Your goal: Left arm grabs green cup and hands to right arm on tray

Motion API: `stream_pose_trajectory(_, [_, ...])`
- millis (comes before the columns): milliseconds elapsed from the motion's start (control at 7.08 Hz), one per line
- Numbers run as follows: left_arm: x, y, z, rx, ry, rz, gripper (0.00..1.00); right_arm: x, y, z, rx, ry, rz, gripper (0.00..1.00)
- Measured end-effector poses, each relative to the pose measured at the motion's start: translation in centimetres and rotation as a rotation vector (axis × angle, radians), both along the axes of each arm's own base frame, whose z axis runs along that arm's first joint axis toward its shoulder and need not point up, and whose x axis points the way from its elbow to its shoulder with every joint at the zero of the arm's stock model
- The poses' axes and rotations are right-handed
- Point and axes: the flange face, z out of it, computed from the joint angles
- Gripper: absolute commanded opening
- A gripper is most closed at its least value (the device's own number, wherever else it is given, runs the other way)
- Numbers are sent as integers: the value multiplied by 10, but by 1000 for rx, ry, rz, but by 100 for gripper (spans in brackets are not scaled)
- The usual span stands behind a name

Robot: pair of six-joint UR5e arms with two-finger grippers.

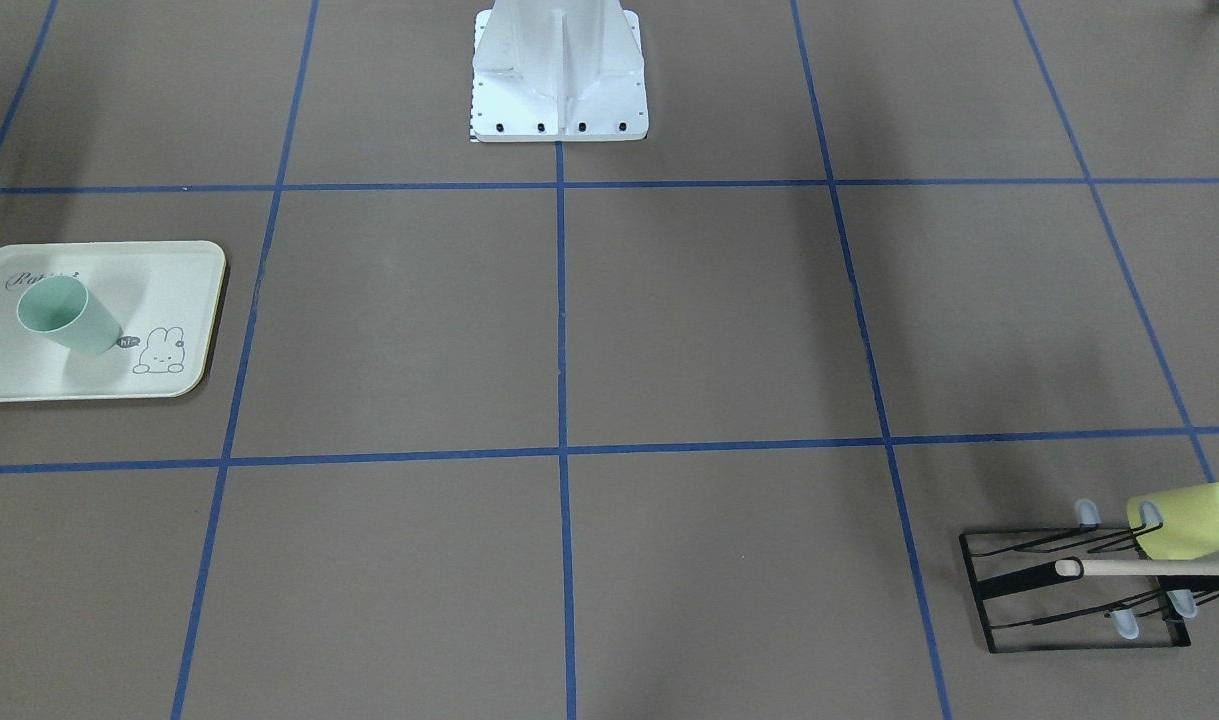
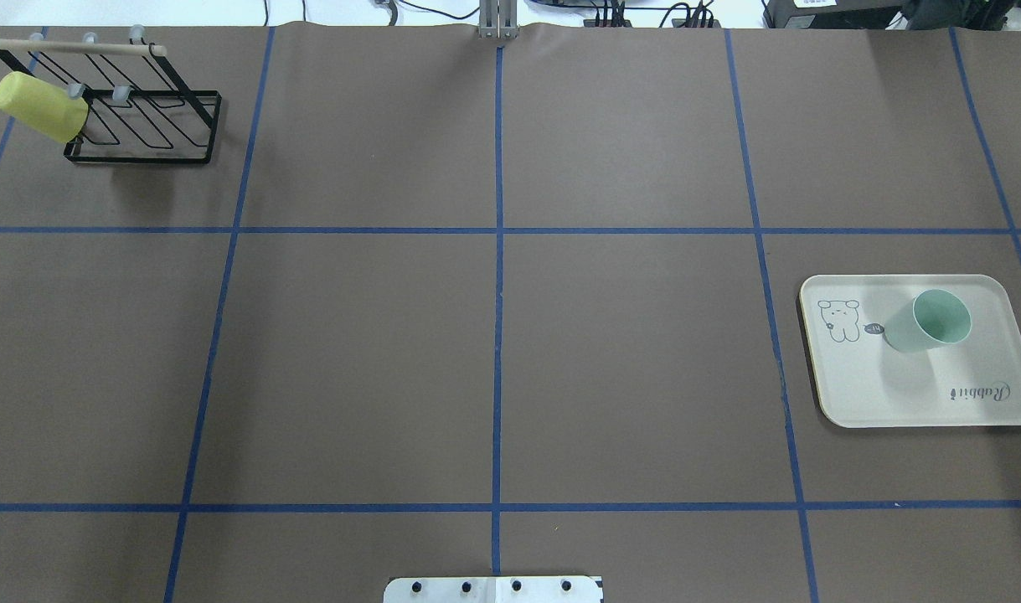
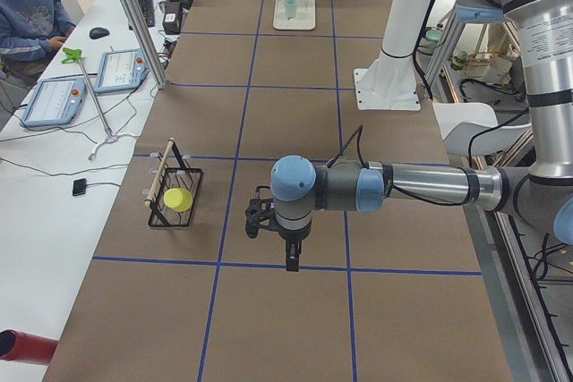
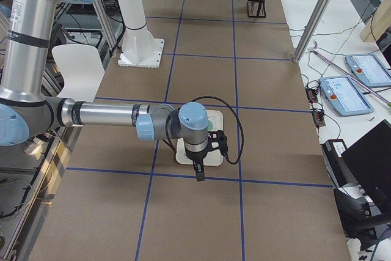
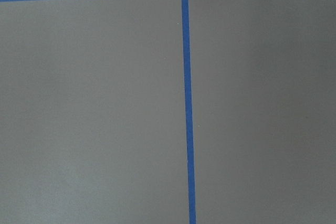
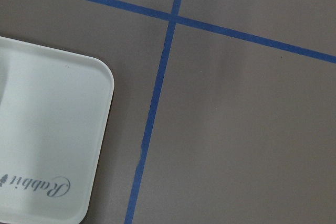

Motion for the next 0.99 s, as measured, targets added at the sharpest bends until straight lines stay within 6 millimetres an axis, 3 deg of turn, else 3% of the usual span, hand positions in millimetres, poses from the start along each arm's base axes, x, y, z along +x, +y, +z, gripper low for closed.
stream_pose_trajectory(282, [0, -1, 3, -8, 1, -6, 100, 1, 1, -7, 11, -4, 4, 100])
stream_pose_trajectory(989, [1, -5, -4, 37, 3, 0, 100, 1, 4, -2, -1, -7, 4, 100])
